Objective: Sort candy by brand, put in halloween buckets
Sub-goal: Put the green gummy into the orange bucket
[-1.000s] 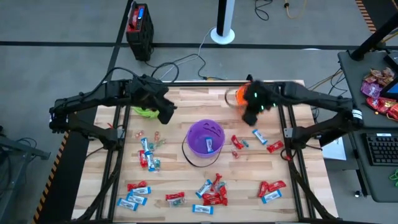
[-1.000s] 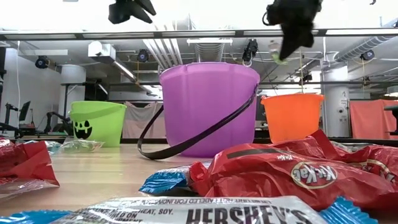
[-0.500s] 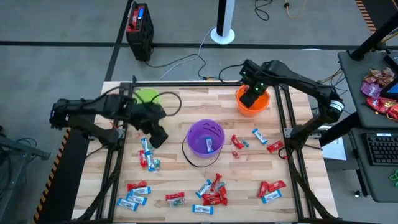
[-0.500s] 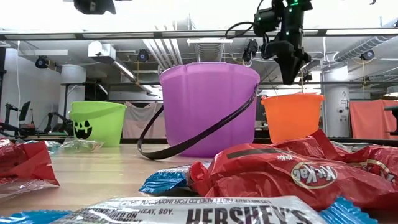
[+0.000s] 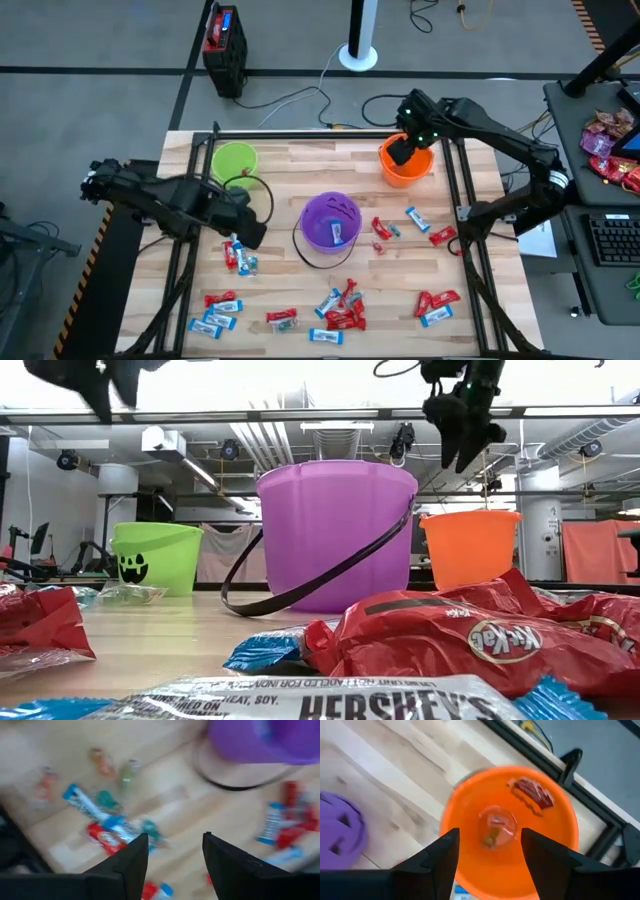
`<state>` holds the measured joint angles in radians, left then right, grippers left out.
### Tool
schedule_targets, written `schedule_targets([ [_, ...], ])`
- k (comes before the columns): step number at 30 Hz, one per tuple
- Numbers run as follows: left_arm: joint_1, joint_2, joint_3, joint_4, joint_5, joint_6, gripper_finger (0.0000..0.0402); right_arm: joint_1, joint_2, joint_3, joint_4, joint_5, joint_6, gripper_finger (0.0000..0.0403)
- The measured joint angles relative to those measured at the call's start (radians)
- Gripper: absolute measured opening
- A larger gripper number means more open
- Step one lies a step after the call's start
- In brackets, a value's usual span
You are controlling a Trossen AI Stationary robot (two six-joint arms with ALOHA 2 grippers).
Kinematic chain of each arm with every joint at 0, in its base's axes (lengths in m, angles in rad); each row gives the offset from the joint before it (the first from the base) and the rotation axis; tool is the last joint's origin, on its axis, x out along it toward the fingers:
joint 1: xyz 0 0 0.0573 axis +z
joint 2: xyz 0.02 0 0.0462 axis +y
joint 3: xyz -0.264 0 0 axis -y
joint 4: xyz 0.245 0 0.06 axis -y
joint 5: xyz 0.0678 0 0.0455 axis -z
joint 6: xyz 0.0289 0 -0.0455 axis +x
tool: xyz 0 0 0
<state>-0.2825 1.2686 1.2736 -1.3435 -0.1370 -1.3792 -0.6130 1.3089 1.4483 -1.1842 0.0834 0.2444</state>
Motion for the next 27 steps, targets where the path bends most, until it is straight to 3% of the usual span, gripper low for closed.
schedule_targets([
  [5, 0.024, 0.004, -0.186, 0.089, -0.089, 0.150, 0.0184, 0.009, -0.016, 0.000, 0.030, -0.012, 0.018, 0.0208],
  [11, 0.039, 0.003, -0.403, 0.417, -0.116, 0.342, 0.0184, 0.020, -0.014, -0.001, 0.030, -0.014, 0.028, 0.0208],
  [17, 0.040, 0.002, -0.583, 0.572, -0.119, 0.382, 0.0181, 0.034, -0.014, -0.001, 0.017, -0.016, 0.034, 0.0207],
  [27, 0.040, 0.009, -0.754, 0.801, -0.132, 0.367, 0.0158, 0.035, -0.014, -0.001, 0.015, -0.015, 0.037, 0.0208],
])
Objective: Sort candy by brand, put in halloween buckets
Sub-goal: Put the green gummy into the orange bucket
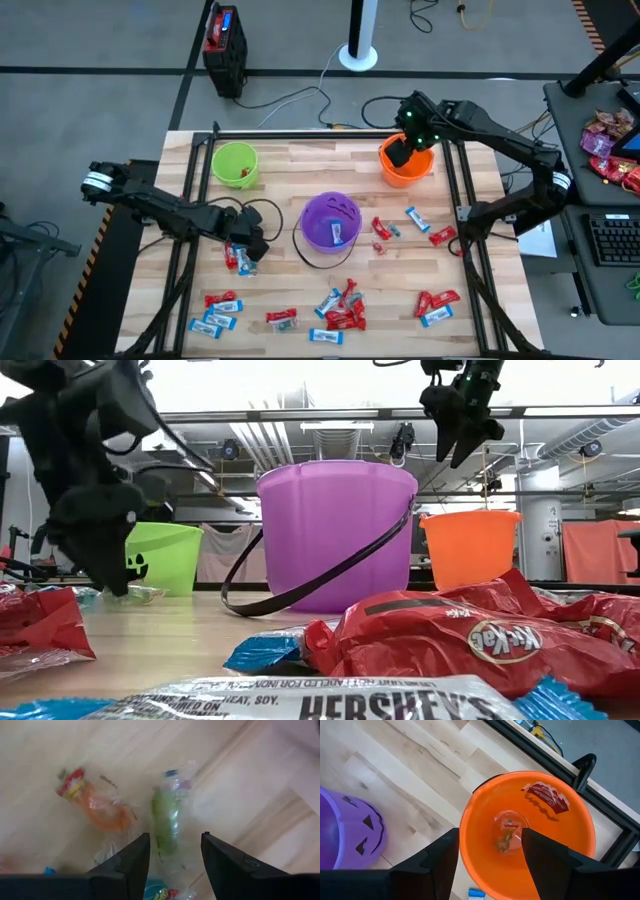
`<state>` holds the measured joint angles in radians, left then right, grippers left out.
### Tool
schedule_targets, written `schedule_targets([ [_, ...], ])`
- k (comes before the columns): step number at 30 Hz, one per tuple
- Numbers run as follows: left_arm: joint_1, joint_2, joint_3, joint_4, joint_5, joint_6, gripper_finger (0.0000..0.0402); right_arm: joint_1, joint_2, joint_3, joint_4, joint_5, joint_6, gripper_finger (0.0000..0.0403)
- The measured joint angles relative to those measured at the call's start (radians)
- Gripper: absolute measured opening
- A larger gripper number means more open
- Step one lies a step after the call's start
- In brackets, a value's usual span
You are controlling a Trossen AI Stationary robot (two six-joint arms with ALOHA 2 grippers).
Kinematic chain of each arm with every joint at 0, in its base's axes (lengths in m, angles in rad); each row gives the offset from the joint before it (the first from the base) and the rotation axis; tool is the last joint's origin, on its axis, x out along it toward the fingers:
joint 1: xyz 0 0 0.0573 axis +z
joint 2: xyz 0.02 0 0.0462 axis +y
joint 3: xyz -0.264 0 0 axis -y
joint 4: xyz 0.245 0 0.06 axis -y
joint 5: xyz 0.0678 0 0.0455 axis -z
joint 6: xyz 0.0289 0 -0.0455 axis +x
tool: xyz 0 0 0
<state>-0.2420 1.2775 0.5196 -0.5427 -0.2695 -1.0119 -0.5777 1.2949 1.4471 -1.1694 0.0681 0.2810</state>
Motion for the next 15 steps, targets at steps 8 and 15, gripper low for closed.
schedule_targets([
  [8, 0.000, 0.013, -0.023, 0.050, 0.018, -0.018, 0.0069, 0.000, 0.000, 0.000, 0.000, 0.000, -0.003, 0.0208],
  [15, -0.008, -0.012, 0.072, 0.035, 0.052, 0.033, 0.0010, 0.000, 0.000, 0.000, -0.001, 0.000, -0.009, 0.0207],
])
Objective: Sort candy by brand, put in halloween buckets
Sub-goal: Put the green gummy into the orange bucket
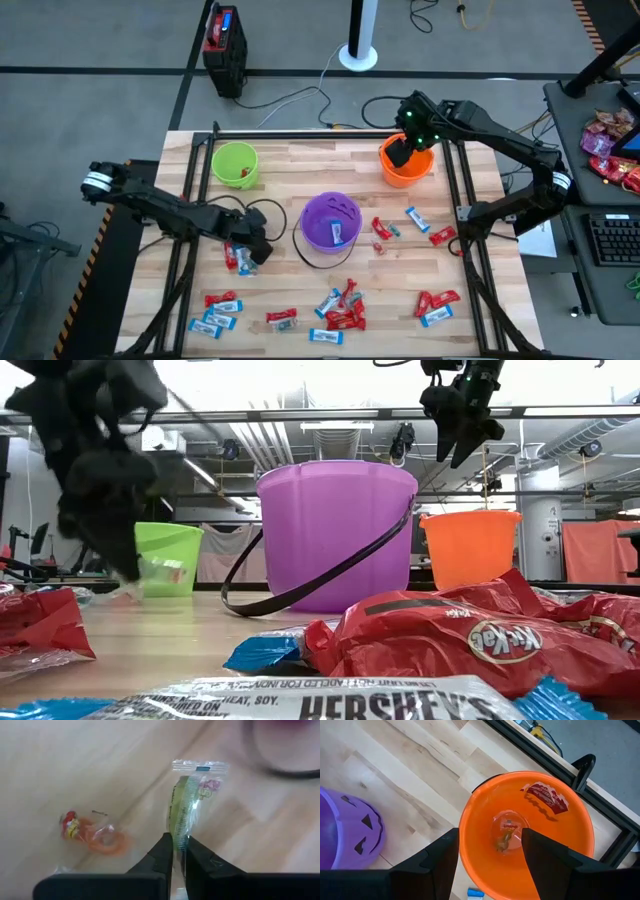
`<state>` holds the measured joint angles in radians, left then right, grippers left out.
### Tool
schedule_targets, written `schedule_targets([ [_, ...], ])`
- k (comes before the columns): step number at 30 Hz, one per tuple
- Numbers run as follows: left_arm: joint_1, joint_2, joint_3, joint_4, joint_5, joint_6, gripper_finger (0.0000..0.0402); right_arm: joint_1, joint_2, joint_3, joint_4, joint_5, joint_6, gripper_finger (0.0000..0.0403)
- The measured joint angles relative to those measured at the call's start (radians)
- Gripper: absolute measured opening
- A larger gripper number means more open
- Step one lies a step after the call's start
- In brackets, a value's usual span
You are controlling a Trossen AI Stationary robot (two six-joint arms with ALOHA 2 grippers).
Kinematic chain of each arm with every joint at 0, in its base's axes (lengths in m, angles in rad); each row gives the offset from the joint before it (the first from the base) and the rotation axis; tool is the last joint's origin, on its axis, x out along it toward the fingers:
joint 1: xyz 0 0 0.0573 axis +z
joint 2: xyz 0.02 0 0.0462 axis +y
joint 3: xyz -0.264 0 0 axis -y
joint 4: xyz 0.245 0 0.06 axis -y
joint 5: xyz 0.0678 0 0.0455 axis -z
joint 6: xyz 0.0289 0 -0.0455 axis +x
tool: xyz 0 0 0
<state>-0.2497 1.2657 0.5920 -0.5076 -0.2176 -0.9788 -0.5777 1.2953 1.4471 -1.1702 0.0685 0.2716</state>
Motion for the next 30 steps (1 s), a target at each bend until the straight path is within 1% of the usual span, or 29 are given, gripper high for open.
schedule_targets([
  [4, 0.000, -0.040, 0.102, -0.064, 0.002, 0.055, 0.0003, 0.000, 0.000, 0.000, 0.000, -0.001, -0.019, 0.0208],
  [6, 0.000, -0.066, 0.165, -0.101, 0.002, 0.105, 0.0002, 0.000, 0.000, 0.000, 0.006, -0.032, -0.056, 0.0207],
  [8, 0.000, -0.101, 0.231, -0.127, 0.003, 0.183, 0.0001, 0.000, 0.000, -0.001, 0.047, -0.120, -0.118, 0.0207],
  [12, 0.031, -0.178, 0.369, -0.204, -0.021, 0.333, 0.0000, 0.011, 0.000, -0.003, 0.226, -0.410, -0.245, 0.0207],
  [14, 0.060, -0.216, 0.437, -0.219, -0.068, 0.402, 0.0000, 0.034, 0.001, -0.003, 0.355, -0.500, -0.272, 0.0205],
  [15, 0.077, -0.235, 0.469, -0.211, -0.091, 0.443, 0.0000, 0.050, 0.003, -0.003, 0.428, -0.523, -0.282, 0.0204],
  [17, 0.119, -0.265, 0.525, -0.163, -0.109, 0.529, 0.0000, 0.088, 0.005, -0.003, 0.575, -0.543, -0.306, 0.0203],
  [19, 0.166, -0.279, 0.568, -0.090, -0.099, 0.618, 0.0000, 0.134, 0.005, -0.005, 0.715, -0.544, -0.348, 0.0203],
  [21, 0.214, -0.277, 0.592, -0.027, -0.053, 0.687, 0.0000, 0.186, 0.015, -0.004, 0.866, -0.521, -0.386, 0.0203],
  [24, 0.285, -0.242, 0.611, 0.064, 0.061, 0.771, 0.0000, 0.237, 0.034, -0.005, 1.021, -0.461, -0.423, 0.0203],
  [26, 0.323, -0.213, 0.612, 0.124, 0.135, 0.812, 0.0000, 0.256, 0.052, -0.003, 1.086, -0.454, -0.425, 0.0203],
  [30, 0.386, -0.159, 0.610, 0.247, 0.254, 0.847, 0.0000, 0.260, 0.088, 0.014, 1.102, -0.462, -0.403, 0.0203],
])
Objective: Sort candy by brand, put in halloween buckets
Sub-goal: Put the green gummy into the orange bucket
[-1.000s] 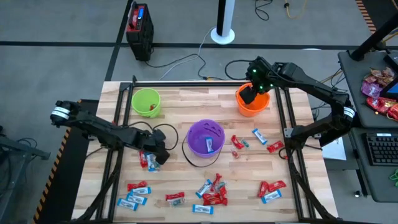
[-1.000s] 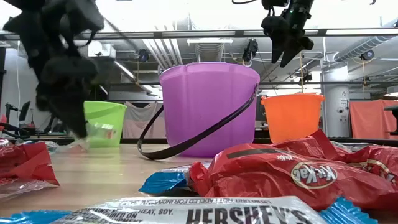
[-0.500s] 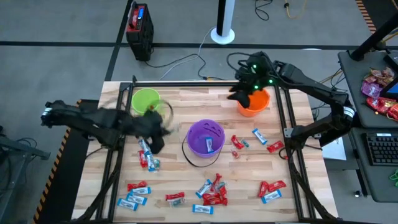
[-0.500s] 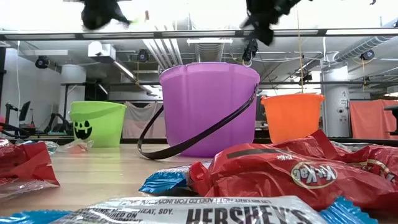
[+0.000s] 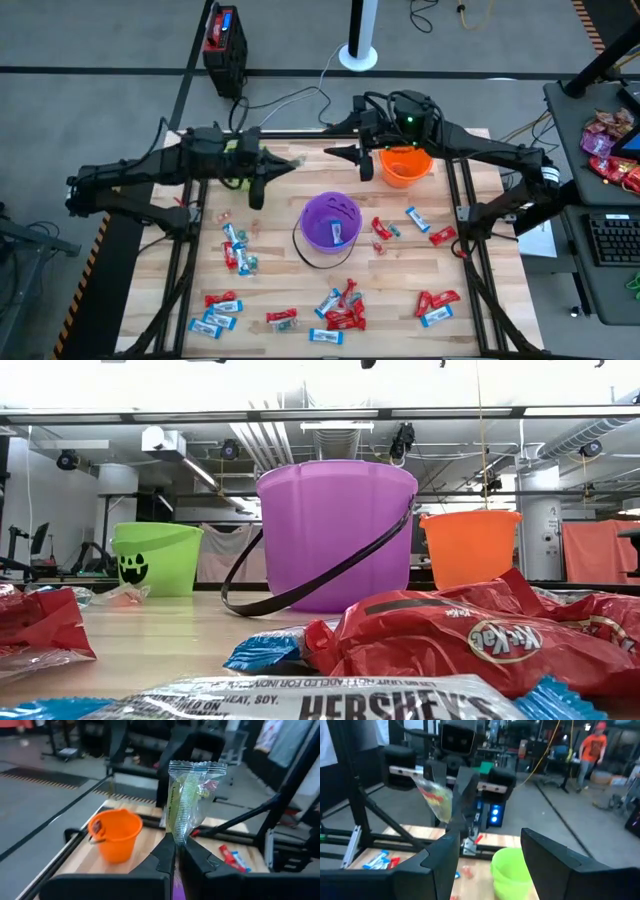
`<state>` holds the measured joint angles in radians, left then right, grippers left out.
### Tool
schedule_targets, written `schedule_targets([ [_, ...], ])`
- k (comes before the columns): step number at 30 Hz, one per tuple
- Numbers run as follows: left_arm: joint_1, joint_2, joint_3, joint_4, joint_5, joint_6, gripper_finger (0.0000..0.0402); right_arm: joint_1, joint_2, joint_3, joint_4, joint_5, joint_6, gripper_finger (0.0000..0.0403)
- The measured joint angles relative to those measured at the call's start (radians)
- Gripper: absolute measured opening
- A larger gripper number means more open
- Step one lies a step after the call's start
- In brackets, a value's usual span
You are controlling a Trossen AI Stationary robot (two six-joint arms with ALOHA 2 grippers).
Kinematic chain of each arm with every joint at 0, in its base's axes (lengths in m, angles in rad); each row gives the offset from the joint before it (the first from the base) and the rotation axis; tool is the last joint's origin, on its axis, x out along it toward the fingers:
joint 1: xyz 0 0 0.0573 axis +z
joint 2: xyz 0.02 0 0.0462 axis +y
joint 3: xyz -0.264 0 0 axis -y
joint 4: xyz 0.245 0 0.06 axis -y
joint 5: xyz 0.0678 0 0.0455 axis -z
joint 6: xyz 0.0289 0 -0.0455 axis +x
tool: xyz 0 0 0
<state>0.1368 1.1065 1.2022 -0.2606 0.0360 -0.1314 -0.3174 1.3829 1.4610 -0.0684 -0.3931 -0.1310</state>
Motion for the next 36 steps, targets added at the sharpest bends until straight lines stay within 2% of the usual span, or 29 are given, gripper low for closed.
schedule_targets([
  [8, 0.075, 0.097, -0.002, 0.076, 0.155, -0.016, 0.0000, 0.018, 0.028, 0.001, -0.001, -0.092, 0.027, 0.0203],
  [17, 0.116, 0.164, -0.002, 0.185, 0.261, -0.043, 0.0000, 0.025, 0.028, 0.003, -0.008, -0.113, 0.033, 0.0197],
  [21, 0.116, 0.178, -0.002, 0.193, 0.270, -0.048, 0.0000, 0.025, 0.028, 0.002, -0.024, -0.120, 0.029, 0.0154],
  [28, 0.117, 0.180, -0.002, 0.197, 0.272, -0.050, 0.0000, 0.025, 0.028, 0.002, -0.032, -0.139, 0.007, 0.0025],
  [33, 0.117, 0.180, -0.002, 0.197, 0.268, -0.067, 0.0005, 0.023, 0.028, 0.002, -0.031, -0.139, 0.009, 0.0016],
  [36, 0.121, 0.180, -0.002, 0.185, 0.265, -0.090, 0.0025, 0.023, 0.028, 0.002, -0.034, -0.138, 0.009, 0.0014],
])
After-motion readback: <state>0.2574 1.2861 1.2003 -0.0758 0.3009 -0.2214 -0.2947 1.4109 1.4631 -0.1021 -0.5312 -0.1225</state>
